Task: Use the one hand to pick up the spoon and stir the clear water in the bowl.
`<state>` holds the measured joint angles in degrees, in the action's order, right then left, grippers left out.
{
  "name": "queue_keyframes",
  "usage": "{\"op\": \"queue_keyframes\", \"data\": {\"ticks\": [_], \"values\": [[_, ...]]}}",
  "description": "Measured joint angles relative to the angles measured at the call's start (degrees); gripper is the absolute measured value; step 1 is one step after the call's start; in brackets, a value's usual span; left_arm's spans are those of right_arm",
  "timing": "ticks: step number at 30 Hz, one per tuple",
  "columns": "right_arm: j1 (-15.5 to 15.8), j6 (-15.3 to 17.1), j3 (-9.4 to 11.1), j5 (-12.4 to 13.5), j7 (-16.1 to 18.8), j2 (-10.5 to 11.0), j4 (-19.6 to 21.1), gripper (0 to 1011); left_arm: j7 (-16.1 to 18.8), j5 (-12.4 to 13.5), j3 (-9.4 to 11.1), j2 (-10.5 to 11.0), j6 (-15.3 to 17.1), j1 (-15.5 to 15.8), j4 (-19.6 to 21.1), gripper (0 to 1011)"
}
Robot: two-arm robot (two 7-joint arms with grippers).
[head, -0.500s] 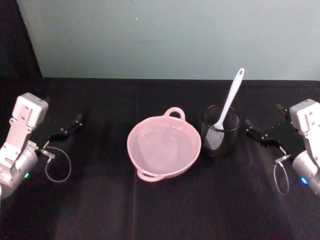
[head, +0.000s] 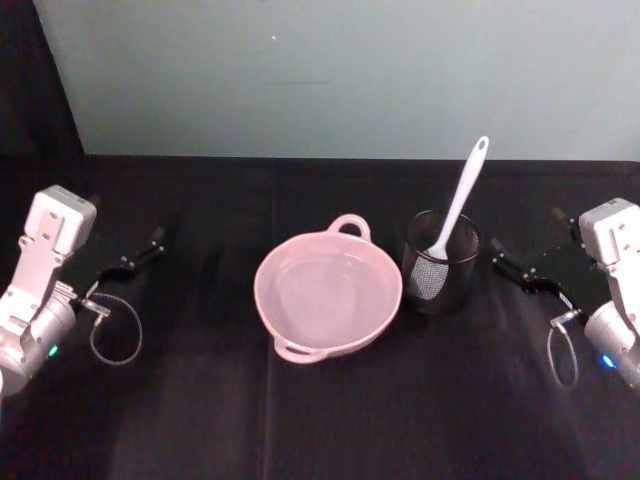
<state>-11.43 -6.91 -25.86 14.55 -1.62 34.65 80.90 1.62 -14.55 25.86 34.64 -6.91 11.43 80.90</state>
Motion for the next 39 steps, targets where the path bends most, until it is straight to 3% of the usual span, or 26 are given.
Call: {"op": "queue_keyframes", "data": {"ticks": [10,13,16,21,22,26,28,35,39], "values": [[0.0,0.0,0.1,0.0,0.0,0.0,0.0,1003,0.0,0.0,0.0,0.0,0.0,0.0,0.0,1011],[0.7,0.8,1.0,0.1,0.2,0.8,1.2,1003,0.0,0.0,0.0,0.0,0.0,0.0,0.0,1011],[2.6,1.6,3.0,1.8,0.8,2.0,3.7,1003,0.0,0.0,0.0,0.0,0.0,0.0,0.0,1011],[7.3,3.6,8.6,10.1,4.3,4.1,9.3,1003,0.0,0.0,0.0,0.0,0.0,0.0,0.0,1011],[8.1,4.7,10.3,13.7,6.4,4.3,10.6,1002,0.0,0.0,0.0,0.0,0.0,0.0,0.0,1011],[8.7,7.7,12.9,20.3,10.4,4.1,12.2,1002,0.0,0.0,0.0,0.0,0.0,0.0,0.0,1011],[7.4,12.7,14.6,27.1,14.2,3.1,12.3,1003,0.0,0.0,0.0,0.0,0.0,0.0,0.0,1011],[1.6,23.1,14.7,37.2,18.8,0.2,8.4,1003,0.0,0.0,0.0,0.0,0.0,0.0,0.0,1011],[-2.2,26.3,13.3,40.0,19.8,-1.3,4.9,1003,0.0,0.0,0.0,0.0,0.0,0.0,0.0,1011]]}}
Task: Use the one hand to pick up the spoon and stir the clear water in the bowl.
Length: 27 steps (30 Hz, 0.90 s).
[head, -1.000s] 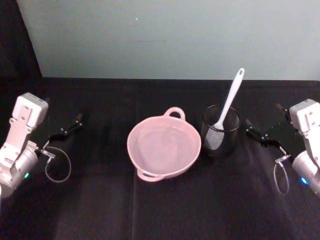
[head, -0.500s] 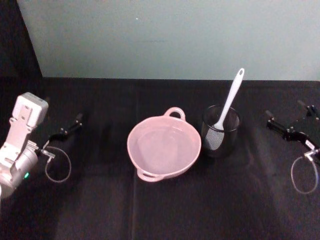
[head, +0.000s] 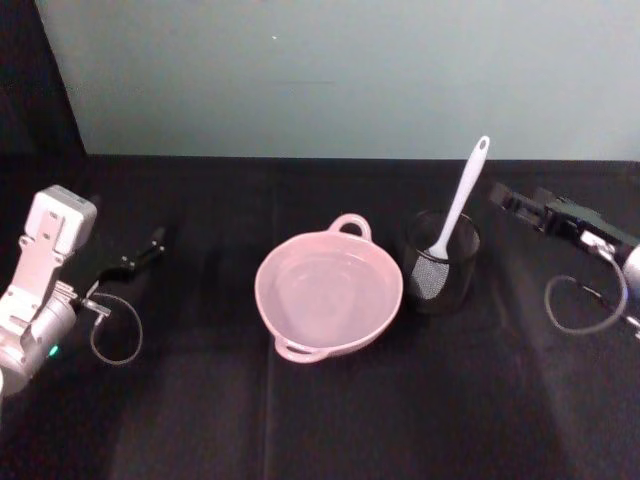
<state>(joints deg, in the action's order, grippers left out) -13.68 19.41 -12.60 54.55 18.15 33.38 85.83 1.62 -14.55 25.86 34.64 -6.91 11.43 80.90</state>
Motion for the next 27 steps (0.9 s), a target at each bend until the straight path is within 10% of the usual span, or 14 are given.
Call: {"op": "queue_keyframes", "data": {"ticks": [16,27], "values": [[-12.0,-0.8,-7.3,-0.1,5.3,-4.2,-13.0,1003,0.0,0.0,0.0,0.0,0.0,0.0,0.0,1011],[-13.4,-1.6,-8.4,-0.5,6.3,-4.7,-15.2,1003,0.0,0.0,0.0,0.0,0.0,0.0,0.0,1011]]}}
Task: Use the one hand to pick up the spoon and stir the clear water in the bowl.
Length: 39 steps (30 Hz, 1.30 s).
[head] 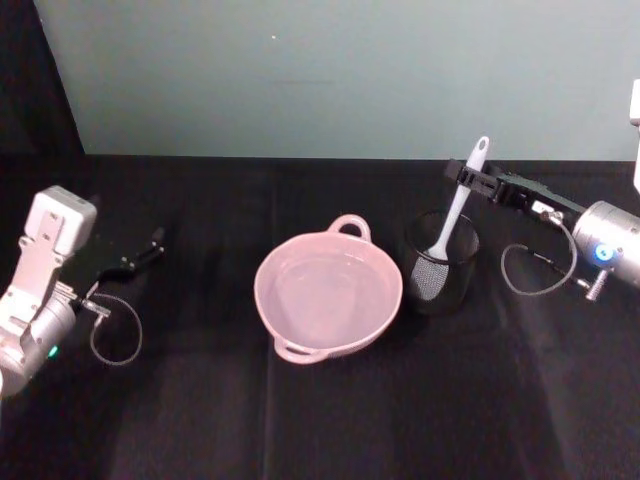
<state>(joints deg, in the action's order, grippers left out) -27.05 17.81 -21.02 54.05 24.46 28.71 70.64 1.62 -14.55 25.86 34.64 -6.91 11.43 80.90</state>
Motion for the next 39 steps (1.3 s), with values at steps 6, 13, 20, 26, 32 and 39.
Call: {"op": "queue_keyframes", "data": {"ticks": [6,13,20,26,32,39], "values": [[0.3,0.1,0.2,0.0,-0.1,0.1,0.4,966,0.0,0.0,0.0,0.0,0.0,0.0,0.0,1011],[0.4,0.2,0.3,0.0,-0.2,0.2,0.6,800,0.0,0.0,0.0,0.0,0.0,0.0,0.0,1011],[0.5,0.3,0.4,0.0,-0.3,0.2,0.7,569,0.0,0.0,0.0,0.0,0.0,0.0,0.0,1011],[0.6,0.3,0.4,0.1,-0.4,0.2,0.8,392,0.0,0.0,0.0,0.0,0.0,0.0,0.0,1011],[0.6,0.3,0.5,0.1,-0.4,0.3,0.8,190,0.0,0.0,0.0,0.0,0.0,0.0,0.0,1011],[0.6,0.3,0.5,0.1,-0.4,0.3,0.9,108,0.0,0.0,0.0,0.0,0.0,0.0,0.0,1011]]}}
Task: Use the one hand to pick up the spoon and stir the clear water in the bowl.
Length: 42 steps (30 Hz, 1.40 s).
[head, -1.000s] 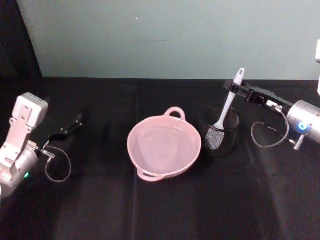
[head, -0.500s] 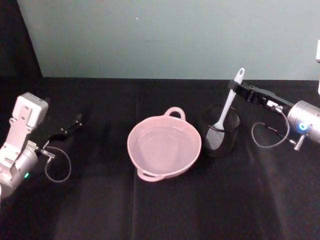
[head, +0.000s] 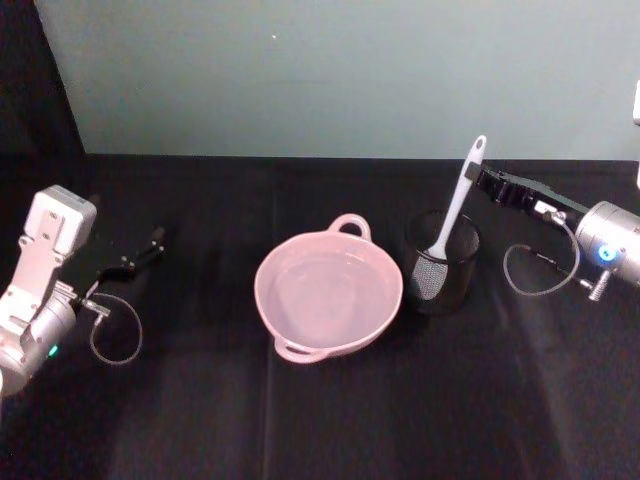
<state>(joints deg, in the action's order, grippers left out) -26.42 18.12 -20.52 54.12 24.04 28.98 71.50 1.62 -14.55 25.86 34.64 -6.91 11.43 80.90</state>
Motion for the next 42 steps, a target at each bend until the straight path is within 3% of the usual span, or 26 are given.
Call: {"op": "queue_keyframes", "data": {"ticks": [6,11,18,19,26,31,34,38,42], "values": [[0.2,-0.3,0.0,-0.1,-0.2,0.2,0.5,108,0.0,0.0,0.0,0.0,0.0,0.0,0.0,1011],[4.1,-4.4,1.1,-1.4,-0.4,5.0,9.1,108,0.0,0.0,0.0,0.0,0.0,0.0,0.0,1011],[7.3,-6.7,3.7,-1.3,1.2,11.1,17.8,109,0.0,0.0,0.0,0.0,0.0,0.0,0.0,1011],[7.3,-6.7,3.7,-1.3,1.2,11.1,17.8,108,0.0,0.0,0.0,0.0,0.0,0.0,0.0,1011],[6.4,-7.4,4.2,-1.8,7.2,17.2,23.0,108,0.0,0.0,0.0,0.0,0.0,0.0,0.0,1011],[2.3,-5.4,2.2,-1.8,12.0,19.6,24.0,108,0.0,0.0,0.0,0.0,0.0,0.0,0.0,1011],[0.0,-4.2,0.9,-1.8,13.3,19.7,24.0,107,0.0,0.0,0.0,0.0,0.0,0.0,0.0,1011],[-3.3,-2.1,-1.8,-2.5,14.4,19.0,24.2,108,0.0,0.0,0.0,0.0,0.0,0.0,0.0,1011],[-6.4,-0.4,-5.6,-3.7,14.7,16.9,24.4,108,0.0,0.0,0.0,0.0,0.0,0.0,0.0,1011]]}}
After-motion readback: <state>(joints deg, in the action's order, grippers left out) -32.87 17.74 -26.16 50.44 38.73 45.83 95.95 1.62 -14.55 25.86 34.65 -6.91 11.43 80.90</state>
